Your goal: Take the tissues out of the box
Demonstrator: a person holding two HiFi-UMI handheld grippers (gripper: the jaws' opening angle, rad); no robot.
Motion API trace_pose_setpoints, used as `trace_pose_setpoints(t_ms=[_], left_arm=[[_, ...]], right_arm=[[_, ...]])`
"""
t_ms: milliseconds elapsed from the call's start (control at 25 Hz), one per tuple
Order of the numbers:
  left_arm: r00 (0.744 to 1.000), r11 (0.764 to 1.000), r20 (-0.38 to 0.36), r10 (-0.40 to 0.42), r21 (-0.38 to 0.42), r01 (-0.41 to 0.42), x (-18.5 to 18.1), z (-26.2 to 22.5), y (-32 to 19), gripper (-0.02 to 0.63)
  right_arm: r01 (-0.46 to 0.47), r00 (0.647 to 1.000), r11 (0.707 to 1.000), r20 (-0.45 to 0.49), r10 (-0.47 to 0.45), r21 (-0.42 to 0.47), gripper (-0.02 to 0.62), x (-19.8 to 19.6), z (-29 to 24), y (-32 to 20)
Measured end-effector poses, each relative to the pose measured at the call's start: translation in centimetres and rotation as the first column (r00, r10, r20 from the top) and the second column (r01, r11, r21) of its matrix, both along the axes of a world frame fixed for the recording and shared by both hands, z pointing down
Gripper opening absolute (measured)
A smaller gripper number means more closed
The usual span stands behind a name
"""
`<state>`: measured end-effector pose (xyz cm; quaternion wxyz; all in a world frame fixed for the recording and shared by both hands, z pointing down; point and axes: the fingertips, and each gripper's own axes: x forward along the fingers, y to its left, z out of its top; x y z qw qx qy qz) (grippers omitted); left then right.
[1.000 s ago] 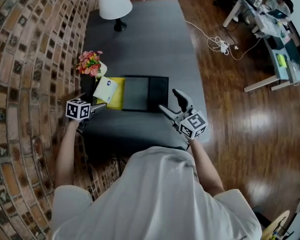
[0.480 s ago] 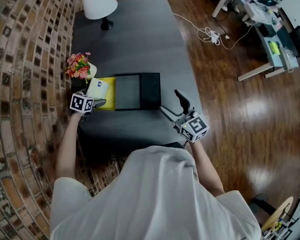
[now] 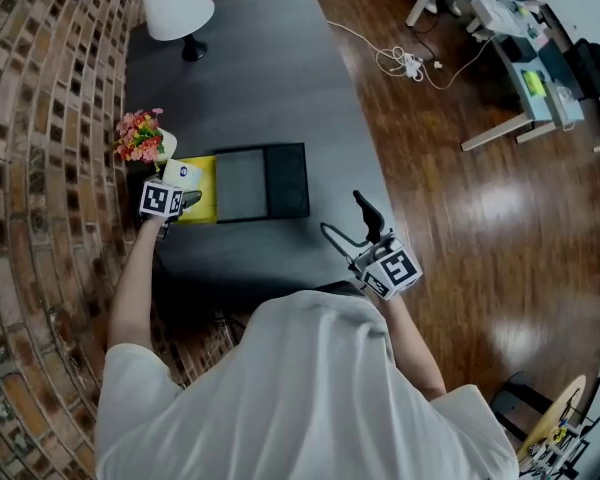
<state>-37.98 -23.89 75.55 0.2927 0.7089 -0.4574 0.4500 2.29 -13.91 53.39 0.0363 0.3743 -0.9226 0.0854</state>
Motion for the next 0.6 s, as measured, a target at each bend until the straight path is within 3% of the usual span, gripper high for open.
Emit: trace_pose_setpoints(t_ms=[320, 400, 440, 600], left_arm=[[0.999, 0.998, 0.011, -0.049, -0.043, 0.050, -0.6, 1.7, -0.6, 0.584], [0.995, 0.995, 0.036, -0.091, -0.032, 0.092, -1.2, 1.7, -0.9, 0.527], [0.993, 0.994, 0.051, -0.109, -0.025, 0.110, -1.6, 1.6, -1.0, 0.454], [0.988, 0.990, 0.068, -0.137, -0.018, 0.139, -1.6, 1.0, -1.0, 0.387]], right_arm=[[-0.037, 0.999, 0.999, 0.015, 0.037, 0.005, 0.379, 0.3, -0.3, 0.8], [-0.038, 0.999, 0.999, 0.020, 0.038, 0.001, 0.379, 0.2, -0.3, 0.7], [-0.036, 0.999, 0.999, 0.021, 0.036, 0.000, 0.379, 0.0, -0.3, 0.6], [-0.007, 1.000, 1.000, 0.027, 0.007, 0.005, 0.379, -1.1, -0.4, 0.5]])
